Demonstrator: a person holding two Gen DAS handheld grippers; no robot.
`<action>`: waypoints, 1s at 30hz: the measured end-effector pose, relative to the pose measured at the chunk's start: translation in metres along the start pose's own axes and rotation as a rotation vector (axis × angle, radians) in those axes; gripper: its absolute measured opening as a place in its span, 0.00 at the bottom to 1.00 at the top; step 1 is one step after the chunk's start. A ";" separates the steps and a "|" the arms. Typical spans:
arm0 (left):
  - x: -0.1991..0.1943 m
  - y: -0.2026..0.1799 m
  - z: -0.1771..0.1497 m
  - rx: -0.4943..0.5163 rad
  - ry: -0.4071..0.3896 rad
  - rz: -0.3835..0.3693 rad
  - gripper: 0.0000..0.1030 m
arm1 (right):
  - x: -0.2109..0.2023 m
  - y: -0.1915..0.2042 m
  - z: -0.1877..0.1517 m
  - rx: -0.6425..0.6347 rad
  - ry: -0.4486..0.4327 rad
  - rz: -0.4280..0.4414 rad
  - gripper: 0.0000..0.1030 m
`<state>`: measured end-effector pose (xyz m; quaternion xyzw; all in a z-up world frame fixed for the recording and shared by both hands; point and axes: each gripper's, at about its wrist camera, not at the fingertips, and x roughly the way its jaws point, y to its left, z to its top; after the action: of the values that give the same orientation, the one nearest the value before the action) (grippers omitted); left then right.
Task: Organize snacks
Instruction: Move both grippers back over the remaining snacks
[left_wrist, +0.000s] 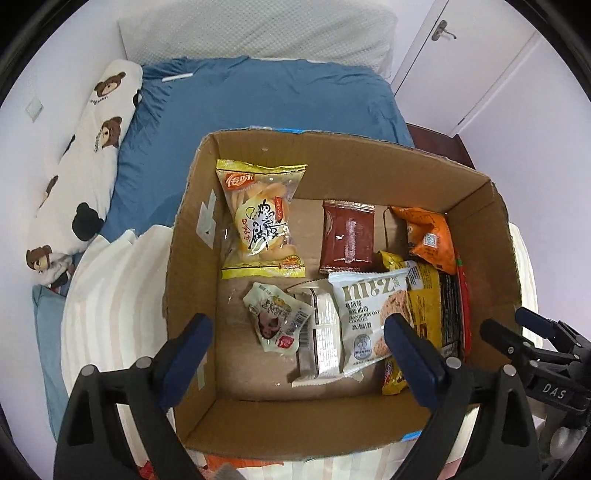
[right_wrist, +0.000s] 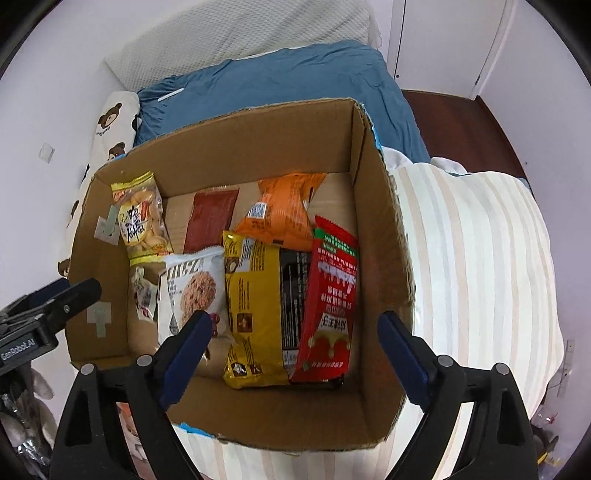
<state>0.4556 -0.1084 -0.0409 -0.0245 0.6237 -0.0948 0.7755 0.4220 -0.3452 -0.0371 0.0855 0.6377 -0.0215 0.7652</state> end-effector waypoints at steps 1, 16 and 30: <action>-0.003 -0.002 -0.003 0.007 -0.007 0.002 0.92 | -0.002 0.001 -0.002 -0.004 -0.004 -0.006 0.91; -0.078 -0.032 -0.079 0.087 -0.251 0.089 0.92 | -0.073 0.024 -0.071 -0.077 -0.216 -0.081 0.92; -0.142 -0.039 -0.163 0.078 -0.420 0.089 0.92 | -0.157 0.020 -0.160 -0.049 -0.423 -0.071 0.92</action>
<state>0.2635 -0.1081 0.0655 0.0140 0.4448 -0.0773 0.8922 0.2405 -0.3121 0.0917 0.0378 0.4659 -0.0503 0.8826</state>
